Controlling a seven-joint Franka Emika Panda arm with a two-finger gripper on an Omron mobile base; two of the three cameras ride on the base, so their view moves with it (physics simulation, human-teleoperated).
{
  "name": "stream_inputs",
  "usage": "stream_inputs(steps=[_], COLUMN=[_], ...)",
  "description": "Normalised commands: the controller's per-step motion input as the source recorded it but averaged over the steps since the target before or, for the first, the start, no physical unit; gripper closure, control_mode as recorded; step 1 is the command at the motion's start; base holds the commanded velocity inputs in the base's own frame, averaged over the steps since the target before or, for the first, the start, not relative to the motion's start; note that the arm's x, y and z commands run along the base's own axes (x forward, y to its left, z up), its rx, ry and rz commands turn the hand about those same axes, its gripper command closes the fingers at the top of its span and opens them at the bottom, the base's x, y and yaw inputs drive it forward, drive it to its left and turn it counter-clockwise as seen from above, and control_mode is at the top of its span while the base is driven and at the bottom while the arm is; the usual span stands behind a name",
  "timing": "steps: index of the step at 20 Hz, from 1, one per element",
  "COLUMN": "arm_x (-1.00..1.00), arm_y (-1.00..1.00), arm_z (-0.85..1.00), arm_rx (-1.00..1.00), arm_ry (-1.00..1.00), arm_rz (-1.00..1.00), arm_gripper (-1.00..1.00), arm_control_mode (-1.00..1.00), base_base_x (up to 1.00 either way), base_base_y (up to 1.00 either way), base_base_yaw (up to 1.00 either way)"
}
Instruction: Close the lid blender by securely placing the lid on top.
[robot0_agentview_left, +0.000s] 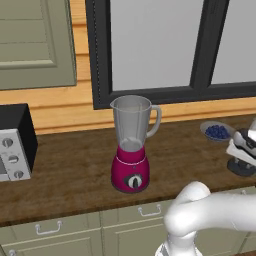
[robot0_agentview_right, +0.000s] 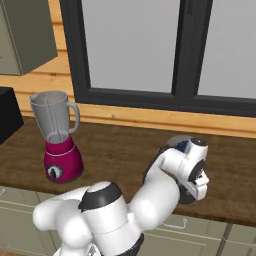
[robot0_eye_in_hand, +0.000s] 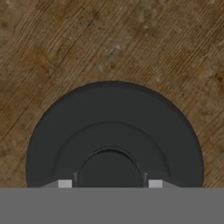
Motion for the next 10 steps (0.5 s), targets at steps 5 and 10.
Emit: stream_inputs(steps=[5, 10], arm_x=[0.00, -0.08], arm_y=[0.71, 0.51], arm_z=[-0.61, 0.16], arm_rx=[0.01, 0.03], arm_ry=[0.05, -0.01], arm_rz=[0.00, 0.04], arm_gripper=[1.00, 1.00], arm_control_mode=[-1.00, -1.00], base_base_x=[0.00, 0.00], base_base_y=[0.00, 0.00], base_base_yaw=[0.00, 0.00])
